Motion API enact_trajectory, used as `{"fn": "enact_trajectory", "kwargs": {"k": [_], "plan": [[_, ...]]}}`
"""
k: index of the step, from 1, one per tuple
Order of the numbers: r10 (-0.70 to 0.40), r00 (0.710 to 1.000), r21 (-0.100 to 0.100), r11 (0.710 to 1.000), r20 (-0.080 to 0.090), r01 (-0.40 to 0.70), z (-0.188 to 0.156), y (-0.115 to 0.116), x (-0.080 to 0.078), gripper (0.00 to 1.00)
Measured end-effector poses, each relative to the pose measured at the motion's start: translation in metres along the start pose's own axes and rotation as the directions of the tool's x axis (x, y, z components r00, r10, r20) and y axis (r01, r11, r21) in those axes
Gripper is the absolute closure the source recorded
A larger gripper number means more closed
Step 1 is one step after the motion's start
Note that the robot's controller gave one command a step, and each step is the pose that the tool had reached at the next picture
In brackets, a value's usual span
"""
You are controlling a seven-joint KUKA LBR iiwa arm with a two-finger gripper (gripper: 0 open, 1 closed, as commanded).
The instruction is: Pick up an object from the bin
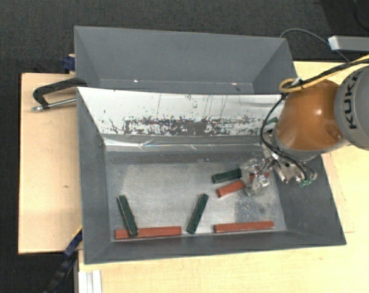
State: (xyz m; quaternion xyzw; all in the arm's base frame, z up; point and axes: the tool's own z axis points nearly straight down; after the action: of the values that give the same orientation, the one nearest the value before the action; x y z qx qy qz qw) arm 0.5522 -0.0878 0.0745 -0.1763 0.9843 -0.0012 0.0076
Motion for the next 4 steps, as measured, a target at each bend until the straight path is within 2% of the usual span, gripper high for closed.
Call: {"fn": "enact_trajectory", "kwargs": {"k": [1, 2, 3, 4], "plan": [[-0.001, 1.000, -0.004, 1.000, -0.009, 0.001, 0.003, 0.001, 0.003, 0.00], [-0.001, 1.000, -0.002, 1.000, -0.003, 0.001, 0.001, 0.001, 0.001, 1.00], [-0.001, 1.000, -0.002, 1.000, -0.003, 0.001, 0.001, 0.001, 0.001, 1.00], [-0.042, 0.999, -0.004, 0.999, -0.007, 0.042, -0.125, 0.022, -0.051, 1.00]]}}
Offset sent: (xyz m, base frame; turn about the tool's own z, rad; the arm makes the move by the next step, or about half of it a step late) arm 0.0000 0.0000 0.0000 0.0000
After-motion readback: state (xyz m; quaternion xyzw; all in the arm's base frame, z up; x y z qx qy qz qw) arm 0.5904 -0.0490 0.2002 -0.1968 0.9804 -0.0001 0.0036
